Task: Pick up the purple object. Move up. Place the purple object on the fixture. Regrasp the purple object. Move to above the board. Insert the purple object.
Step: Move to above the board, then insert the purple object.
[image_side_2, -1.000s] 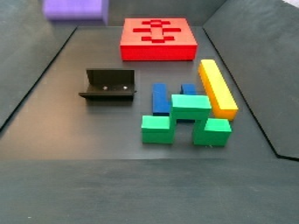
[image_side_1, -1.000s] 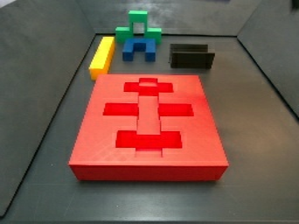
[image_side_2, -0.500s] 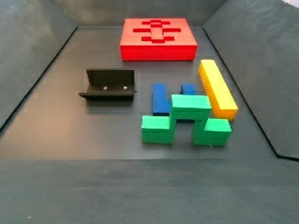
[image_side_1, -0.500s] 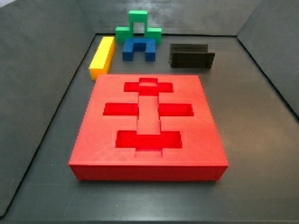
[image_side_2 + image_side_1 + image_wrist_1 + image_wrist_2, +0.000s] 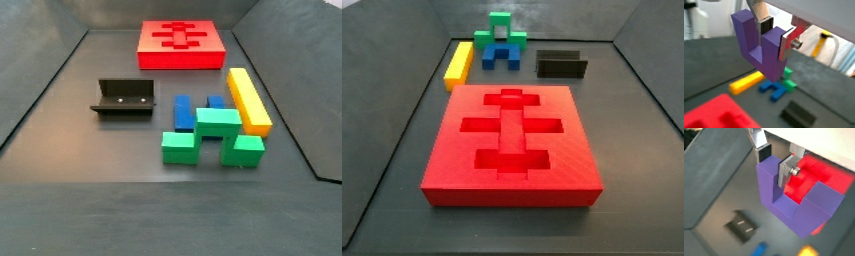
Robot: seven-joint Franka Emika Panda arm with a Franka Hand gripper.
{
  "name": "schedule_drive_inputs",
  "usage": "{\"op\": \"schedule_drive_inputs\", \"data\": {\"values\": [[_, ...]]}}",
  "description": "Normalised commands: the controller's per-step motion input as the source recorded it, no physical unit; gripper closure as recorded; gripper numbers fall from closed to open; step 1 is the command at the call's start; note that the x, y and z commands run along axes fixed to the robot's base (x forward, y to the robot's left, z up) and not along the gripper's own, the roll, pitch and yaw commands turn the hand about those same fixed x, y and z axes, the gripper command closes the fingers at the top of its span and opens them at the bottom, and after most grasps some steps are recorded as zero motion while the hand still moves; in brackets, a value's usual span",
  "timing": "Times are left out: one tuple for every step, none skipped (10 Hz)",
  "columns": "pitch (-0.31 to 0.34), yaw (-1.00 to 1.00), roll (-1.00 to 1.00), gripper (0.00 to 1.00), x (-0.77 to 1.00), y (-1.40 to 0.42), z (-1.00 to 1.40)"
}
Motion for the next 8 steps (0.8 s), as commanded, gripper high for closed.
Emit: {"op": "schedule_drive_inputs", "data": {"values": [[0.021,0.15,-1.0,1.0,-0.56,-0.39,0.07],[0.01,0.14,-1.0,1.0,-0.22,-0.11,0.02],[0.003,0.13,-1.0,1.0,-0.09,-0.02,0.01],[-0.018,0.1,-0.92,1.0,-0.06,0.0,0.0],[-0.039,0.07,-0.69,1.0,-0.07,0.01,0.0],[-0.052,0.04,-0.48,1.0,-0.07,0.02,0.01],[-0.055,0.02,-0.33,1.0,-0.06,0.02,0.0],[0.0,0.0,0.0,1.0,0.03,0.0,0.0]]}}
